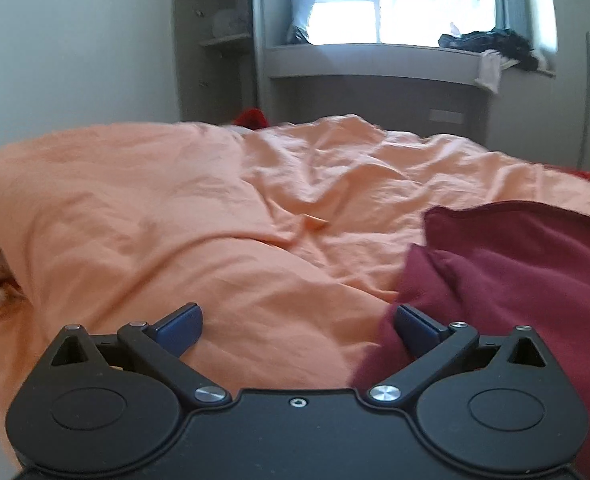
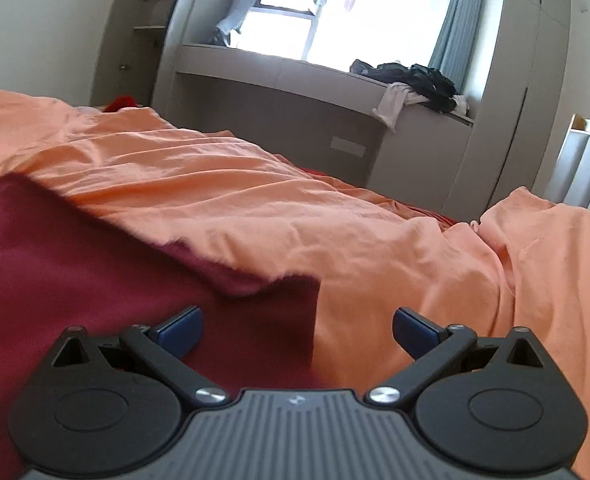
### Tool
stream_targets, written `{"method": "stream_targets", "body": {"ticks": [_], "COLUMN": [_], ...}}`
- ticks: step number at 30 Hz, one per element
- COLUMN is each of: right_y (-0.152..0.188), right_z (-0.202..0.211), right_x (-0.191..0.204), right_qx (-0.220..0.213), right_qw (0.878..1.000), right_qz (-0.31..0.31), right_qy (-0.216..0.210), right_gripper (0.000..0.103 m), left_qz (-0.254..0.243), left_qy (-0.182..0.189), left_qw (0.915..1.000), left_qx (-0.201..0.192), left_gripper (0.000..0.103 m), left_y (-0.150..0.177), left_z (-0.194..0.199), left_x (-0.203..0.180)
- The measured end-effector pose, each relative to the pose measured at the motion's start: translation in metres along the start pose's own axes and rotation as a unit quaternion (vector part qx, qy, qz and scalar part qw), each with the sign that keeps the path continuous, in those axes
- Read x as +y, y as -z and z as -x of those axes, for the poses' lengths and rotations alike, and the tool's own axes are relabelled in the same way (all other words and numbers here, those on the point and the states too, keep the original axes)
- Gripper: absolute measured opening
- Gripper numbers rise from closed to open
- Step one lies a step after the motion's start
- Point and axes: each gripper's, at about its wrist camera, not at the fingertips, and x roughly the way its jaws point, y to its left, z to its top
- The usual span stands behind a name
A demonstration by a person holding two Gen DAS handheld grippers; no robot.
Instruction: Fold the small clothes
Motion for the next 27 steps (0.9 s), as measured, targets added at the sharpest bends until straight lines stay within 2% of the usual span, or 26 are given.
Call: {"method": "stream_targets", "body": {"ticks": [2,5,9,12,16,21,24,27], "right_y": [-0.006,-0.006,0.001,0.009,0.022,0.043,0.054,0.058], "right_z": [-0.018,-0.028,-0.011,0.02,0.072,0.129,0.15,0.156], "right_x": [-0.004,-0.014,-0.028,-0.032,-0.031,-0.01,0.01,0.031], "right_qx": [0.013,0.02,0.004,-0.018,-0.055,-0.103,-0.143,-0.154], "right_qw": [1.0,0.999,0.999,0.999,0.997,0.991,0.982,0.978], "right_qz": [-0.008,-0.031,-0.037,-0.025,-0.043,-0.083,-0.115,-0.12], "right_qy": [0.017,0.033,0.037,0.039,0.018,-0.031,-0.052,-0.074], "right_gripper": [0.103,0.103,0.103,0.103,0.103,0.103,0.103,0.103], "left_qz": [0.0,0.029,0.062,0.086,0.102,0.092,0.081,0.078], "left_qy": [-0.014,-0.009,-0.002,0.011,0.022,0.029,0.029,0.029], "left_qw": [0.9999,0.9995,0.9981,0.9963,0.9944,0.9949,0.9949,0.9929], "left_qx": [0.0,0.005,0.003,-0.002,-0.016,-0.03,-0.053,-0.085], "left_gripper": [0.102,0.102,0.102,0.102,0.102,0.102,0.102,0.102], "left_y": [-0.001,-0.004,-0.006,-0.005,-0.001,0.005,0.01,0.019], "left_z": [0.0,0.0,0.002,0.007,0.014,0.025,0.036,0.055], "left_x": [0.001,0.009,0.018,0.021,0.021,0.011,0.003,-0.003]}}
